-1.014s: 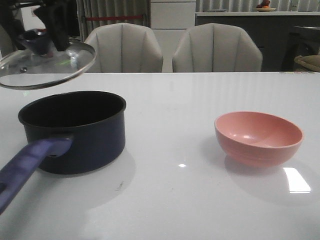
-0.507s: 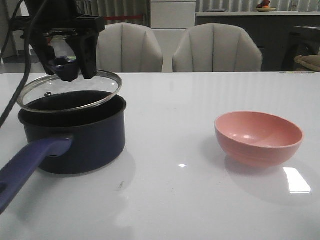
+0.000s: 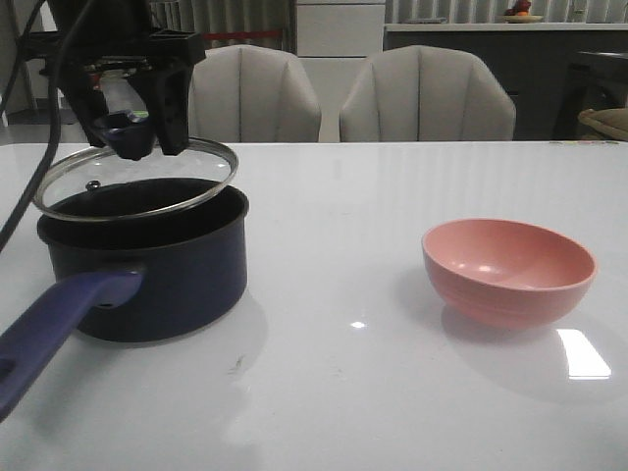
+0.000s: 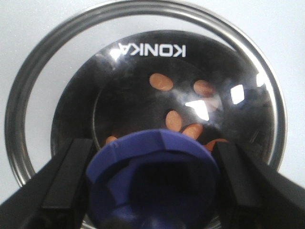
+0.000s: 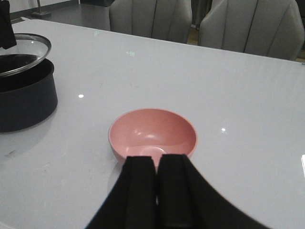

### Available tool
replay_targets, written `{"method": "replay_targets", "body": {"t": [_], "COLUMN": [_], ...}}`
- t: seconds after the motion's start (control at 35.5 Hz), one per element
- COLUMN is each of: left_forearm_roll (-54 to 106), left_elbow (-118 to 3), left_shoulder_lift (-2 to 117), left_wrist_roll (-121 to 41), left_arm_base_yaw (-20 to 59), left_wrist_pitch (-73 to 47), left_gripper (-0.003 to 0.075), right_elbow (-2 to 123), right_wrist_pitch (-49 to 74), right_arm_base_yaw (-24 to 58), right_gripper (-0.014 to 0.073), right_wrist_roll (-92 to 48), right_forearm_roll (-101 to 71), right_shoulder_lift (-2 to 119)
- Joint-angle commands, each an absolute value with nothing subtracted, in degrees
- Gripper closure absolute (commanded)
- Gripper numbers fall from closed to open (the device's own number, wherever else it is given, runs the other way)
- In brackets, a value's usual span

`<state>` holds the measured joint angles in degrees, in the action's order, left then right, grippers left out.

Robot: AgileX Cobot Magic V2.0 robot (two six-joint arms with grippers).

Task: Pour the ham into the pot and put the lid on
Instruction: 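Lower the lid onto the pot and open the left gripper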

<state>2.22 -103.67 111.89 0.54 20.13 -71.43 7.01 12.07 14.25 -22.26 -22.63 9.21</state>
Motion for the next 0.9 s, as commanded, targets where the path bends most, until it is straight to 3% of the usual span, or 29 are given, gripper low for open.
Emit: {"method": "replay_targets", "body": {"t": [0.0,0.87], "left_forearm_roll": [3.1,3.2], "left_elbow": [-105.9,-103.0], "left_shoulder_lift": [108.6,108.6], "left_wrist_roll": [0.5,-0.5], "left_arm_base_yaw": [20.5,21.5], "left_wrist_pitch": [-72.7,-72.7], "left_gripper": [0.0388,0.0388], "right_elbow": [8.5,8.5], "right_wrist_pitch": [7.9,7.9], "right_arm_base_yaw": [14.4,14.4], "right_gripper": [0.0447,0.0447], "right_wrist_roll": [-22.4,-22.4], "right_forearm_roll": [-23.1,-23.1], "right_shoulder_lift": [9.7,9.7]}}
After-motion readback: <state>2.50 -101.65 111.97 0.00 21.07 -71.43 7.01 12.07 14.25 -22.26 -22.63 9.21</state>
